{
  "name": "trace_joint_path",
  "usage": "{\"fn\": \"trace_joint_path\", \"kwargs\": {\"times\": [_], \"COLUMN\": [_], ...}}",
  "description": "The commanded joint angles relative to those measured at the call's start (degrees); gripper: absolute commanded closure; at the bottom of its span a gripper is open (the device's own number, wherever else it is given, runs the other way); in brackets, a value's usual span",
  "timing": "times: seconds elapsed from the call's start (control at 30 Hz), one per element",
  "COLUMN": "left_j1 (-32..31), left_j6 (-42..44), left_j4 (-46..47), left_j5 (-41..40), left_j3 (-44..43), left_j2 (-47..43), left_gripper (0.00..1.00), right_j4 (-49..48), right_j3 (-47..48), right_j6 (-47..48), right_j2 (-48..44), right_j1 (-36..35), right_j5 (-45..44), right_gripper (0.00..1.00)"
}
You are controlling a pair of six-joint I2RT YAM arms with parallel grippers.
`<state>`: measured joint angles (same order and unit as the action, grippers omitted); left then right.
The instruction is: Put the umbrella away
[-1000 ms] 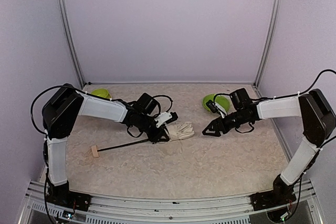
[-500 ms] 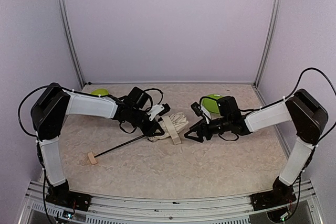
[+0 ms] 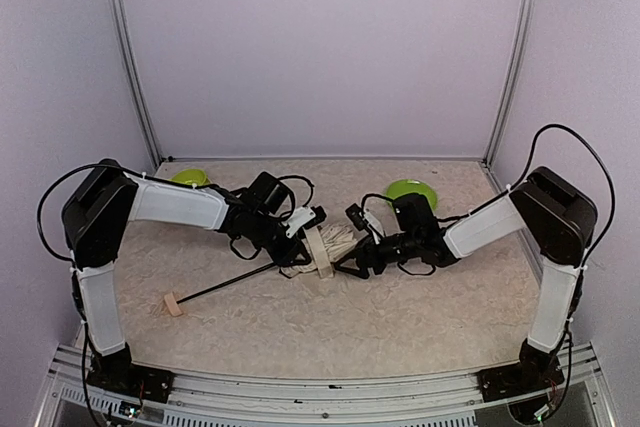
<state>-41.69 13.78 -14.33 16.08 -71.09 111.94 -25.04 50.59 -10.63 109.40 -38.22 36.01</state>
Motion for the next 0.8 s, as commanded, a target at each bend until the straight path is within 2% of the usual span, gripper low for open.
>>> {"fn": "trace_joint_path", "kwargs": {"times": [0.0, 0.2, 0.37, 0.53, 0.77], "left_j1": [-1.7, -1.9, -1.9, -2.3, -3.0], "left_j6": [1.3, 0.4, 0.8, 1.2, 1.9], "left_j4": [1.4, 1.6, 0.9, 0.9, 0.2], "left_j5": [-0.9, -1.2, -3.1, -3.5, -4.4], "left_j3": [-1.0, -1.3, -1.2, -1.4, -1.6], "left_j2": [1.1, 1.5, 1.8, 2.2, 2.5], "left_gripper": [1.00, 1.00, 1.00, 1.00, 1.00], "right_j4": [-6.5, -14.4, -13.5, -7.7, -16.1], "right_j3": [-1.6, -2.5, -9.3, -12.8, -11.8], "right_j6": [-4.7, -11.3, -10.6, -11.3, -18.1], "right_j2": [1.5, 5.7, -0.5, -5.0, -0.8], "right_j1": [-2.8, -4.6, -4.8, -5.4, -6.5], "right_j5": [1.4, 2.1, -2.9, -3.9, -2.6], "right_gripper": [0.26, 0.29, 0.31, 0.31, 0.31]}}
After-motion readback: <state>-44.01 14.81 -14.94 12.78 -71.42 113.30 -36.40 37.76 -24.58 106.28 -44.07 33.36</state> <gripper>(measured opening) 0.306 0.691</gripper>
